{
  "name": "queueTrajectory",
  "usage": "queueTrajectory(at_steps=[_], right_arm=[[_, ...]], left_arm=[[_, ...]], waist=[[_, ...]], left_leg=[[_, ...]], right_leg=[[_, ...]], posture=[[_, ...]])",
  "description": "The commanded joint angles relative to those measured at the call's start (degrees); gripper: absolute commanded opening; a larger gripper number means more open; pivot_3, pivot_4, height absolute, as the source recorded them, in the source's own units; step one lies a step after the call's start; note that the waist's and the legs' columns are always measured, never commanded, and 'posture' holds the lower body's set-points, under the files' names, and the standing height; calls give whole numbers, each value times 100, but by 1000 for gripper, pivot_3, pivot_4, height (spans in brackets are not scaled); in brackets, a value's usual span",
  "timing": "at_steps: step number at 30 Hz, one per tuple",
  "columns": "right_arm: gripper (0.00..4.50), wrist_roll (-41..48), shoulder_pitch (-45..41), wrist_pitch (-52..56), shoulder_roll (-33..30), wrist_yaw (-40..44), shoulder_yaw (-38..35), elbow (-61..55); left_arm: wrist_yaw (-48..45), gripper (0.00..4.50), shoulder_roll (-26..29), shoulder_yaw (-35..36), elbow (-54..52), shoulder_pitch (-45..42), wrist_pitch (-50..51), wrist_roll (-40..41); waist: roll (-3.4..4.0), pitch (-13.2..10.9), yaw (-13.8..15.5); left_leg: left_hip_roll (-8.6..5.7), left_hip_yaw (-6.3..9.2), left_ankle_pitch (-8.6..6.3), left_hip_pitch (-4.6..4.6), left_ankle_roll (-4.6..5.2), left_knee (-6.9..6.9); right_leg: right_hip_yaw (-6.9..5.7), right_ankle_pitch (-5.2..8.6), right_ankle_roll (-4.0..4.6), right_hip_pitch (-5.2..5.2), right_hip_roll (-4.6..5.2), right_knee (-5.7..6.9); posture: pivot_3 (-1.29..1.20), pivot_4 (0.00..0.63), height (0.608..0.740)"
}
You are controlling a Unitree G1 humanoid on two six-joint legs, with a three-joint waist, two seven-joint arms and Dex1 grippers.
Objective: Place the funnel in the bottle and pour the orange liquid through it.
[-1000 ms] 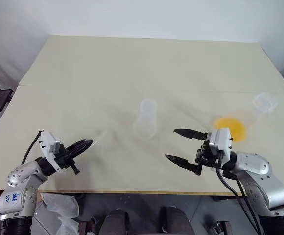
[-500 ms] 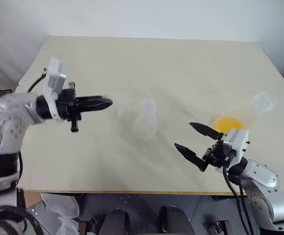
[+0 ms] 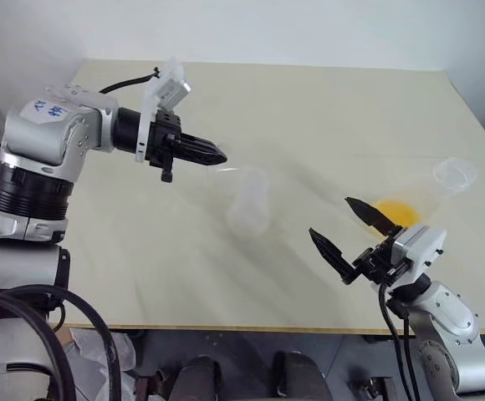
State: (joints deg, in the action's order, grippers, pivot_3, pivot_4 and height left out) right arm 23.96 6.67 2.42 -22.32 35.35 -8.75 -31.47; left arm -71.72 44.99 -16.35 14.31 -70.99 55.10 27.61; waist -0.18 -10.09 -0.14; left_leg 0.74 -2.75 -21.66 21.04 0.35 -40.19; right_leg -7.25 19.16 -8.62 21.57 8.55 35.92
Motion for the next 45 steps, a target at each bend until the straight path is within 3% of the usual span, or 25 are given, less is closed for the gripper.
queueTrajectory(at_steps=[1,8,19,23,34,42,45], right_arm=[[4500,-29,57,-153,69,-94,90,-244],[4500,-71,20,-209,101,-174,144,-212],[4500,-132,2,-204,118,-308,228,-276],[4500,-151,14,-192,126,-339,234,-296],[4500,-139,-52,-176,90,-387,240,-295],[4500,81,55,-145,38,-526,-307,-315],[4500,377,243,-45,-45,-540,-700,-383]], left_arm=[[-266,21,-36,-14,-56,-244,178,-39],[-561,21,-77,-315,164,-377,50,-423],[-551,21,-659,-303,628,-598,-287,-839],[-352,887,-871,-180,727,-541,-502,-928],[-140,4448,-1134,493,718,-109,-1415,-801],[-227,4482,-1287,2212,533,1364,-2897,139],[-199,4482,-1266,2453,186,2149,-3460,124]], waist=[[0,0,-3],[0,0,0],[0,0,1],[0,0,1],[0,0,0],[2,1,-18],[2,1,-9]], left_leg=[[0,0,0,0,0,0],[0,0,0,0,0,-3],[-1,3,0,3,0,-5],[0,3,0,3,0,-6],[0,13,0,3,0,-7],[4,43,0,-4,0,-8],[1,50,0,-1,1,-12]], right_leg=[[1,0,0,0,0,0],[2,0,0,0,0,1],[0,0,0,0,1,1],[1,0,0,0,1,2],[0,0,0,0,1,2],[3,0,0,0,2,7],[1,0,0,0,3,11]], posture=[[0,150,740],[0,150,740],[0,150,740],[0,150,740],[0,150,740],[0,150,740],[0,150,740]])
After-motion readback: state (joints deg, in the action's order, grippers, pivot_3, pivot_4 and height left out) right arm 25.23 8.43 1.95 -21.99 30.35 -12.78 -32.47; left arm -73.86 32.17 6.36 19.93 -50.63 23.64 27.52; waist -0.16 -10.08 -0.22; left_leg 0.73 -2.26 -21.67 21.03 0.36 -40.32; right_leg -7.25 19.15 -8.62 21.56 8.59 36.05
